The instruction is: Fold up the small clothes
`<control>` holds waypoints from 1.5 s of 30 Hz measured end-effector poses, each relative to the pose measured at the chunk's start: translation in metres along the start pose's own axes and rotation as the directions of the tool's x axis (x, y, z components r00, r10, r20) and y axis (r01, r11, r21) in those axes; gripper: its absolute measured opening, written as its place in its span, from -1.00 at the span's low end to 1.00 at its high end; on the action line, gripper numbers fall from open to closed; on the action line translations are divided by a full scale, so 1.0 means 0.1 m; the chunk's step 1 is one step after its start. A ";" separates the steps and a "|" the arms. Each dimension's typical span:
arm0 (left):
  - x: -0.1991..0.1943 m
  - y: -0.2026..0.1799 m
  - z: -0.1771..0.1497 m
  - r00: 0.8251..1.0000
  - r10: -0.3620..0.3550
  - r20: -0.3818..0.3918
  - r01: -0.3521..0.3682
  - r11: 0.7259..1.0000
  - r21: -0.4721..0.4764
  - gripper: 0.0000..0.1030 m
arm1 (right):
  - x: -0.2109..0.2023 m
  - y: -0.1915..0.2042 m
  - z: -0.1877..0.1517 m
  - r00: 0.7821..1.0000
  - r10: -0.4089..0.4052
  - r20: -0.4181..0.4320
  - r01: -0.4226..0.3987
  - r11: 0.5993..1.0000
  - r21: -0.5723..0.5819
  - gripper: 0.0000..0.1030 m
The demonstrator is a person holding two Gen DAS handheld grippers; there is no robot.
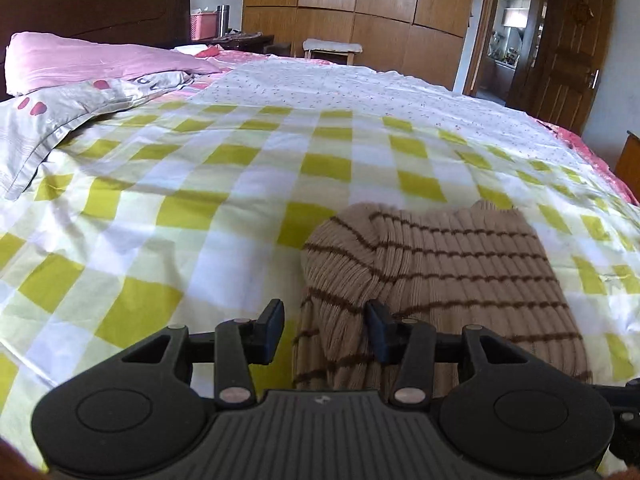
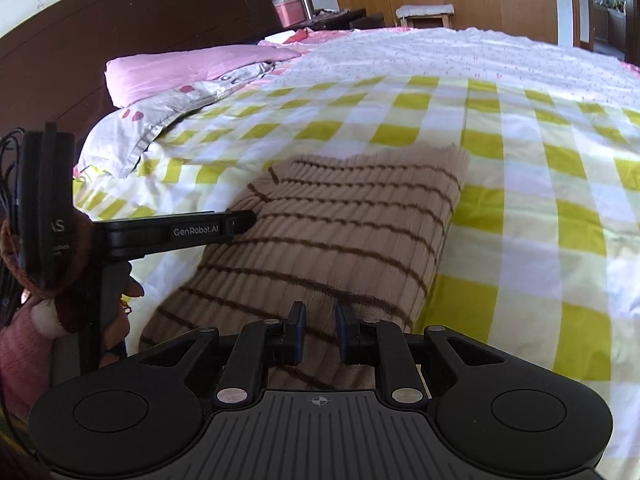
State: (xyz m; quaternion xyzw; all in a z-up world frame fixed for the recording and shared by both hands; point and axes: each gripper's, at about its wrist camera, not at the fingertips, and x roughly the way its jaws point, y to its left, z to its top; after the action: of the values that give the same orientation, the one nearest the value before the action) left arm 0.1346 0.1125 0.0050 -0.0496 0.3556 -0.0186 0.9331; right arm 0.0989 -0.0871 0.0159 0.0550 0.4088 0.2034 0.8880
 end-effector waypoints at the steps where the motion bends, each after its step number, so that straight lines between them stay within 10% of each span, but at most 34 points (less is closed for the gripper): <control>1: -0.03 -0.01 -0.01 1.000 0.013 0.003 -0.013 1.000 0.019 0.03 | 0.01 -0.03 -0.02 1.000 0.007 -0.003 -0.007 1.000 0.015 -0.67; 13: -0.82 0.04 -0.23 0.994 -0.098 0.048 0.098 0.995 0.002 -0.01 | -0.41 -0.11 -0.26 0.999 0.040 0.037 -0.043 0.996 0.084 -0.51; 18: -0.69 0.04 -0.56 0.997 0.038 -0.070 -0.033 0.997 0.075 0.00 | -0.34 -0.16 -0.51 0.998 0.056 -0.014 -0.054 0.990 0.130 -0.49; 45: -1.04 -0.16 -0.80 0.997 0.068 -0.035 -0.063 0.989 0.132 -0.01 | -0.51 -0.07 -0.74 0.998 -0.049 0.036 0.048 0.998 0.050 -0.47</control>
State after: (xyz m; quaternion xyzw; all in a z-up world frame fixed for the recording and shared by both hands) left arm 0.0042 0.0970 0.0162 0.0238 0.3734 -0.0120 0.9273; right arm 0.0161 -0.1191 0.0015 0.0704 0.3982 0.1707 0.8985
